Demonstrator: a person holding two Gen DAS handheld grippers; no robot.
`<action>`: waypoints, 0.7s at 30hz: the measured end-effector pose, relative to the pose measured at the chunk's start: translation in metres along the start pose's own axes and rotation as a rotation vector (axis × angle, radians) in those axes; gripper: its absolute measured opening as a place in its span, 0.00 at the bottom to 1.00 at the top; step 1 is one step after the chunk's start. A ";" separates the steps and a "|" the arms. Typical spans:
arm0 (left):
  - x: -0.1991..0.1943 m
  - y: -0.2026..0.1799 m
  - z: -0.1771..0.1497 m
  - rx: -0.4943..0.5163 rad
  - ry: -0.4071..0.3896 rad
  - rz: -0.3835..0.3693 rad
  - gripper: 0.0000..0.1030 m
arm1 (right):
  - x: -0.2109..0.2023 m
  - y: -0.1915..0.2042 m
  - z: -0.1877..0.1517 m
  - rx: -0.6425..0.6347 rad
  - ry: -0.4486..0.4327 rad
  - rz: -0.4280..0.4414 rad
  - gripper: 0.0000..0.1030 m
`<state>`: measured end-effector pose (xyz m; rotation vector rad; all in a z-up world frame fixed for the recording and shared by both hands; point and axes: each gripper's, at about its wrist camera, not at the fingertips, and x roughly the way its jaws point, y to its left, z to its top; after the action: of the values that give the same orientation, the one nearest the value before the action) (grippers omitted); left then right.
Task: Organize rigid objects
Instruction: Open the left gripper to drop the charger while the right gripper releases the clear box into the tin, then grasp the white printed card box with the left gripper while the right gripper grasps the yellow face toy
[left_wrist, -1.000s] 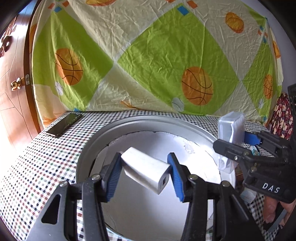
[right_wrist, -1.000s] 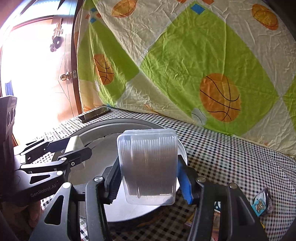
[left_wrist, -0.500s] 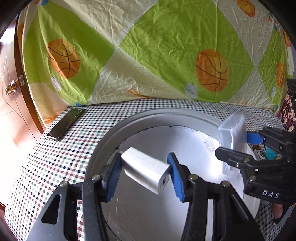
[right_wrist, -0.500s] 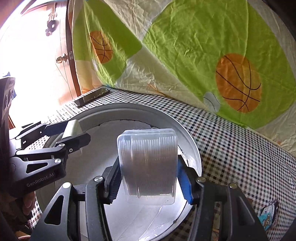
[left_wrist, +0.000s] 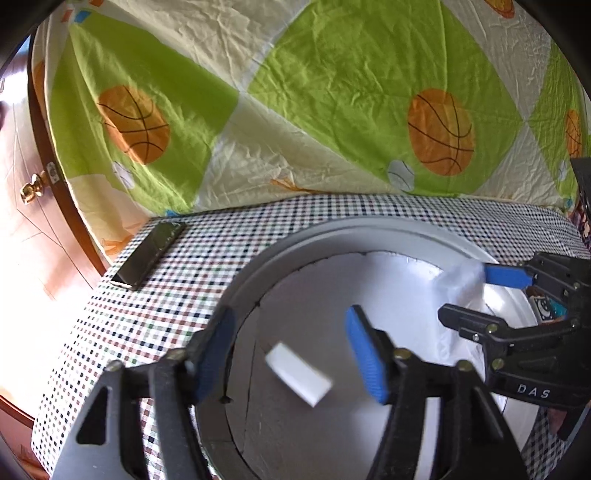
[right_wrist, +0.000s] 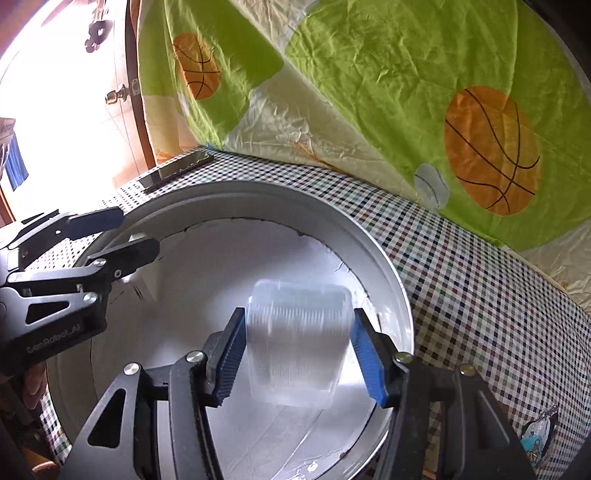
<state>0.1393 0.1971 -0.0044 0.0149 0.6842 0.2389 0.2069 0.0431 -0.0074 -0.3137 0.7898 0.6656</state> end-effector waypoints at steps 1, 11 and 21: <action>-0.002 0.001 0.001 -0.005 -0.011 0.013 0.76 | -0.003 -0.001 0.001 0.008 -0.020 0.001 0.67; -0.044 -0.014 -0.009 -0.023 -0.149 0.050 0.93 | -0.068 -0.026 -0.018 0.091 -0.166 -0.015 0.68; -0.088 -0.104 -0.049 0.035 -0.247 -0.105 0.96 | -0.154 -0.080 -0.107 0.166 -0.238 -0.197 0.69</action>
<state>0.0650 0.0728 0.0028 0.0413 0.4418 0.1209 0.1210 -0.1365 0.0356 -0.1548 0.5734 0.4389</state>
